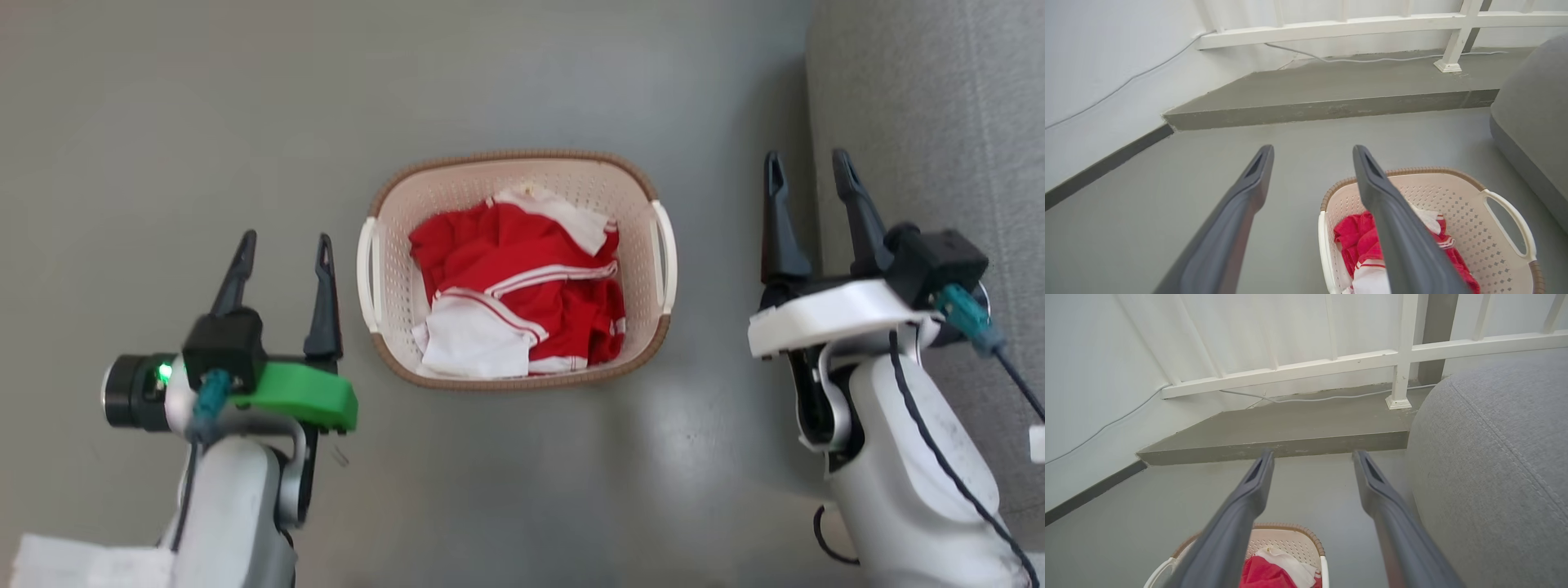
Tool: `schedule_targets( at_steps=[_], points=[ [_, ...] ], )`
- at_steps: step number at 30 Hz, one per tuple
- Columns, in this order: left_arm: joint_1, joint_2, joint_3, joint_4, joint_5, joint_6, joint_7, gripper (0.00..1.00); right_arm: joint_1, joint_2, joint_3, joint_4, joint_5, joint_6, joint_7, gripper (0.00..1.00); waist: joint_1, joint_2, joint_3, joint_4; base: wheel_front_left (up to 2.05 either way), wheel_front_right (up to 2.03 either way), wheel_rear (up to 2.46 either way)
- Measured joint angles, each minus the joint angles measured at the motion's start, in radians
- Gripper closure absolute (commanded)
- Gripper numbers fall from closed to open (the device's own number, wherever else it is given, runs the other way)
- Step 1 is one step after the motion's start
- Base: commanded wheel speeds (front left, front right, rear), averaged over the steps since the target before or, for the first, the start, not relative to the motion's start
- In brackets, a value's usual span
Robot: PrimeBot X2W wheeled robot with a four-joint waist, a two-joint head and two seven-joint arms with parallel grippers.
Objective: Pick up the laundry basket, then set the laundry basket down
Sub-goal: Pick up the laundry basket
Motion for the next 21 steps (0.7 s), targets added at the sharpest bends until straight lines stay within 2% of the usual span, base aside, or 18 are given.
schedule_targets(
  at_steps=[7,21],
  points=[
    [-0.117,-0.003,0.016,0.129,-0.053,-0.014,0.000,0.00,-0.101,-0.003,0.002,0.116,0.005,0.000,0.000,0.00,0.0000,0.0000,0.100,-0.001,0.00,0.00,0.00],
    [-0.338,-0.016,-0.008,0.318,-0.060,-0.025,0.005,0.00,-0.298,-0.013,0.024,0.308,0.070,0.000,0.000,0.00,0.0000,0.0000,0.299,0.003,0.00,0.00,0.00]
  ],
)
